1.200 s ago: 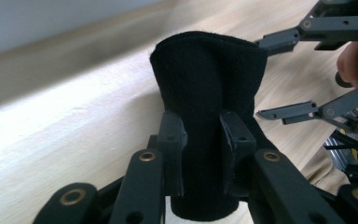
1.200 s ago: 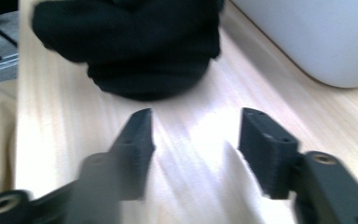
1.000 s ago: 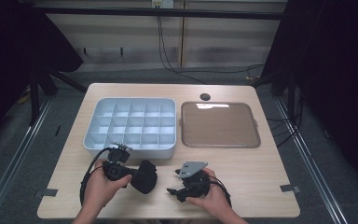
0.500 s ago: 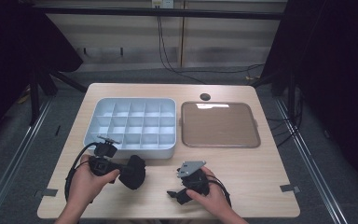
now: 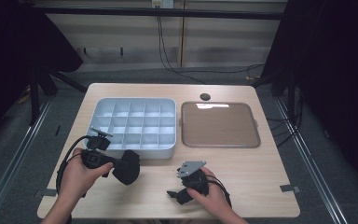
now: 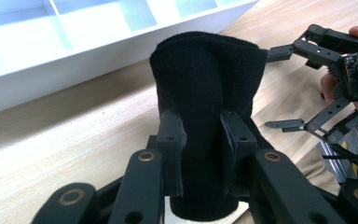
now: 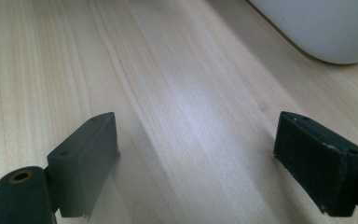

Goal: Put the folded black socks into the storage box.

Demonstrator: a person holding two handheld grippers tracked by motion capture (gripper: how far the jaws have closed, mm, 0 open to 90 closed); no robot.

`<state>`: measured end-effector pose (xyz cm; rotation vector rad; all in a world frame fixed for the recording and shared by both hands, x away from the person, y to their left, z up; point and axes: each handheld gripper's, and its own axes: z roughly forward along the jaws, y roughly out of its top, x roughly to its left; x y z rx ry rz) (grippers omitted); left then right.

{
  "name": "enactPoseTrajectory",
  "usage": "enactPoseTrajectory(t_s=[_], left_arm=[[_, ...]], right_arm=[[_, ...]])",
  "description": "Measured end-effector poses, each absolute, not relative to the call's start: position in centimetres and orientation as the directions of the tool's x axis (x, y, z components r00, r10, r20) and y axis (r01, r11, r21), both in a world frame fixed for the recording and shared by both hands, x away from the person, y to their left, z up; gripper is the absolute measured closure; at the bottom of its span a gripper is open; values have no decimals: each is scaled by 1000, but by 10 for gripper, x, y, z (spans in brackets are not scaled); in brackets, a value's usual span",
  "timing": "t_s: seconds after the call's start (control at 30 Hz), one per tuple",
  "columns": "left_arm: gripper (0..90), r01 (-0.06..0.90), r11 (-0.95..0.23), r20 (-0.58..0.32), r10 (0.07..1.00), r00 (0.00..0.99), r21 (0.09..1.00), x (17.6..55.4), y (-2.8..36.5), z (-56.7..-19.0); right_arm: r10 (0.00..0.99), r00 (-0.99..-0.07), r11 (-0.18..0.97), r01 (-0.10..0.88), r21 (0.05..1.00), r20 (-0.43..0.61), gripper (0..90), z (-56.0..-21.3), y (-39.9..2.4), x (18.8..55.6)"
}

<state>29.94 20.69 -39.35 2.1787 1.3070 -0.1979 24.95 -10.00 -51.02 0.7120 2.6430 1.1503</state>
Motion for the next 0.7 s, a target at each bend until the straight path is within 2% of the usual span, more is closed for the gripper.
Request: enactPoseTrajectory(t_s=[0.37, 0.4, 0.6, 0.7], left_arm=[[724, 844, -357, -409, 754, 513, 401, 308, 209, -380], [724, 852, -327, -420, 762, 494, 408, 308, 207, -380], [724, 841, -359, -404, 754, 517, 405, 313, 209, -370], [724, 855, -319, -419, 767, 487, 410, 314, 208, -365]], right_arm=[[491, -871, 587, 358, 726, 32, 131, -510, -100, 249], [490, -871, 588, 356, 726, 30, 131, -510, -100, 249], [492, -870, 587, 355, 728, 27, 131, -510, -100, 249], [495, -869, 586, 356, 728, 27, 131, -510, -100, 249]])
